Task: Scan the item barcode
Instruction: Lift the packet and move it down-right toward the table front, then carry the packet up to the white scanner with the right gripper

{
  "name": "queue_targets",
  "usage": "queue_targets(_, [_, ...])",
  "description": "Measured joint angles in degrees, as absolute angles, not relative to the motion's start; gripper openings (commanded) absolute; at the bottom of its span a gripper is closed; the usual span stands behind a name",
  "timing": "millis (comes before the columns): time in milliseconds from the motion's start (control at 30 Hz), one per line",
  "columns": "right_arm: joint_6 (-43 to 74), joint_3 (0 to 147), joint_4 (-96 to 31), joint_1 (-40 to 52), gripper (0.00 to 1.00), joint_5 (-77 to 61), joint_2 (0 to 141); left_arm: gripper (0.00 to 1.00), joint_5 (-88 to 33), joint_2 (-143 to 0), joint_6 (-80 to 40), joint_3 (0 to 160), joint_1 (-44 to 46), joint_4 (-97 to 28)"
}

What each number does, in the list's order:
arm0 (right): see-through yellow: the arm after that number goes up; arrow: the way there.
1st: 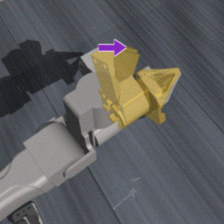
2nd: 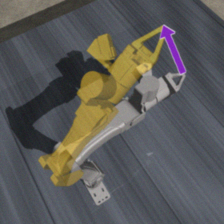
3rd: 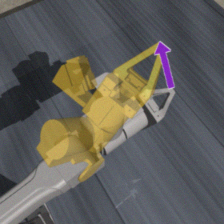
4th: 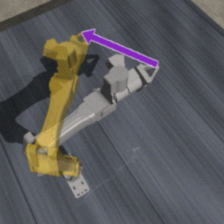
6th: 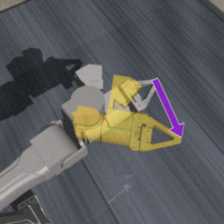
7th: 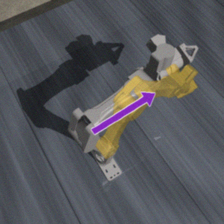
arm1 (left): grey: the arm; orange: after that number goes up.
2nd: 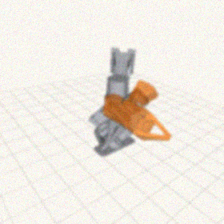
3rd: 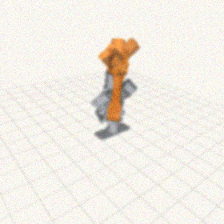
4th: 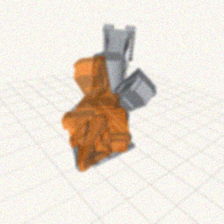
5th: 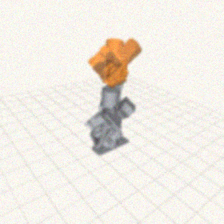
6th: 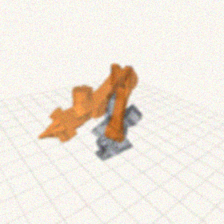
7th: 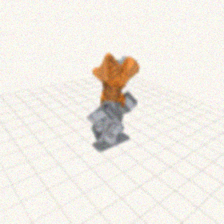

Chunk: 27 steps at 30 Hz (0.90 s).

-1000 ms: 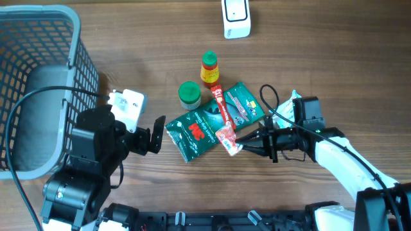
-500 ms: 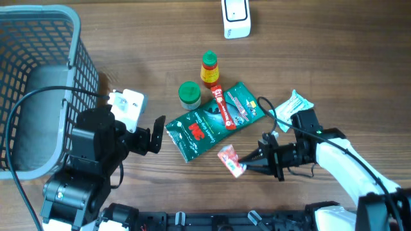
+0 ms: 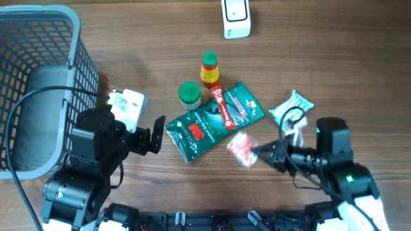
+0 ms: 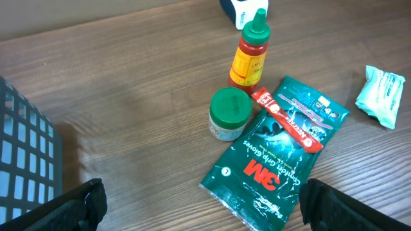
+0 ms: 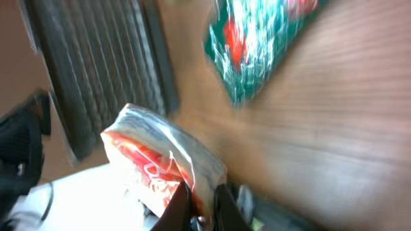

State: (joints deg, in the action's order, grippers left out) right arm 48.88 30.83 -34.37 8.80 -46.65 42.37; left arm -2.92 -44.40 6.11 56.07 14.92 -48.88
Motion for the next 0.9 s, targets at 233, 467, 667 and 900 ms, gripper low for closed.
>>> queue_targets(233, [45.9, 30.8, -13.9, 8.8, 0.04, -20.3, 42.8, 1.00, -2.9, -44.4, 6.1, 56.1, 14.9, -48.9])
queue_targets(467, [37.1, 30.8, 12.4, 8.8, 0.05, -10.8, 60.9, 1.00, -2.9, -44.4, 6.1, 56.1, 14.9, -49.0])
queue_targets(667, [34.6, 32.1, 43.6, 8.8, 0.05, -9.4, 86.5, 1.00, -2.9, -44.4, 6.1, 56.1, 14.9, -48.9])
queue_targets(900, [27.9, 53.5, 37.7, 8.8, 0.05, -8.7, 106.2, 1.00, -2.9, -44.4, 6.1, 56.1, 14.9, -48.9])
